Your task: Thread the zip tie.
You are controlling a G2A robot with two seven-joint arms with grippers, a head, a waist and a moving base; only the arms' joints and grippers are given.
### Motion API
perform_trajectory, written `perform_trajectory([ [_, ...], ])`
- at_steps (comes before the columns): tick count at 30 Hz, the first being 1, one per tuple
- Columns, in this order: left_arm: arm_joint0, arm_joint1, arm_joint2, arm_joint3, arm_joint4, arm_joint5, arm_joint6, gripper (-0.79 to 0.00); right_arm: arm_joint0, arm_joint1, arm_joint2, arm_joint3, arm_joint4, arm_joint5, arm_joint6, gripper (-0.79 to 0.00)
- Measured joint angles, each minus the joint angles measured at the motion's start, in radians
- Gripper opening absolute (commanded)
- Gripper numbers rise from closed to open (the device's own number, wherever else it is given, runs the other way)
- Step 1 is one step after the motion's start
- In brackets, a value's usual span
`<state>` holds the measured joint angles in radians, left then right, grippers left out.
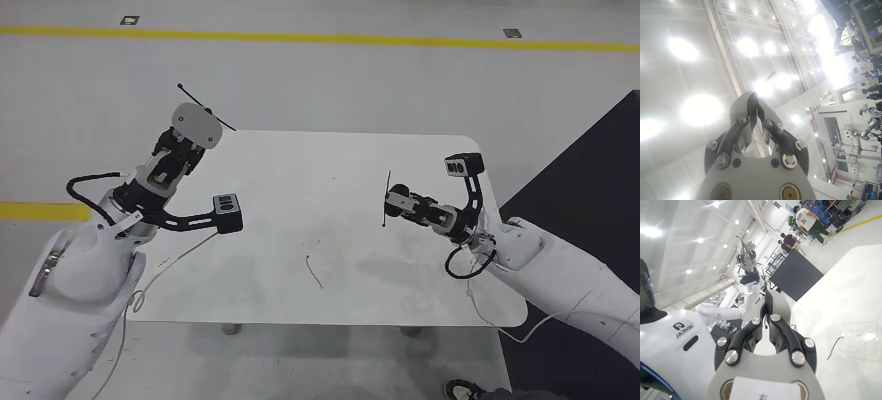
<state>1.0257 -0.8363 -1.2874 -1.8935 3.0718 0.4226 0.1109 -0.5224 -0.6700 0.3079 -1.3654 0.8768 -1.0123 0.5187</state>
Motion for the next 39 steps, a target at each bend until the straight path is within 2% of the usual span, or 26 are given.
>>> perform_trajectory([
  [2,0.000,0.000,0.000,0.000,0.000,0.000,0.000,-0.785,-0.002,-0.003,0.008,0.011,0.035,0.000,0.060,-0.785],
  [15,0.000,0.000,0.000,0.000,0.000,0.000,0.000,-0.785,-0.006,-0.003,0.009,0.005,0.036,0.007,0.033,-0.785],
  [19,0.000,0.000,0.000,0.000,0.000,0.000,0.000,-0.785,-0.041,-0.012,0.041,-0.054,0.163,0.125,-0.037,-0.785],
  [24,0.000,0.000,0.000,0.000,0.000,0.000,0.000,-0.785,-0.037,-0.025,0.077,-0.067,0.248,0.345,0.029,-0.785],
  [30,0.000,0.000,0.000,0.000,0.000,0.000,0.000,-0.785,-0.042,-0.052,0.100,-0.058,0.270,0.541,0.086,-0.785],
  [32,0.000,0.000,0.000,0.000,0.000,0.000,0.000,-0.785,-0.040,-0.058,0.113,-0.061,0.275,0.573,0.114,-0.785],
  [39,0.000,0.000,0.000,0.000,0.000,0.000,0.000,-0.785,-0.039,-0.059,0.115,-0.062,0.275,0.572,0.117,-0.785],
])
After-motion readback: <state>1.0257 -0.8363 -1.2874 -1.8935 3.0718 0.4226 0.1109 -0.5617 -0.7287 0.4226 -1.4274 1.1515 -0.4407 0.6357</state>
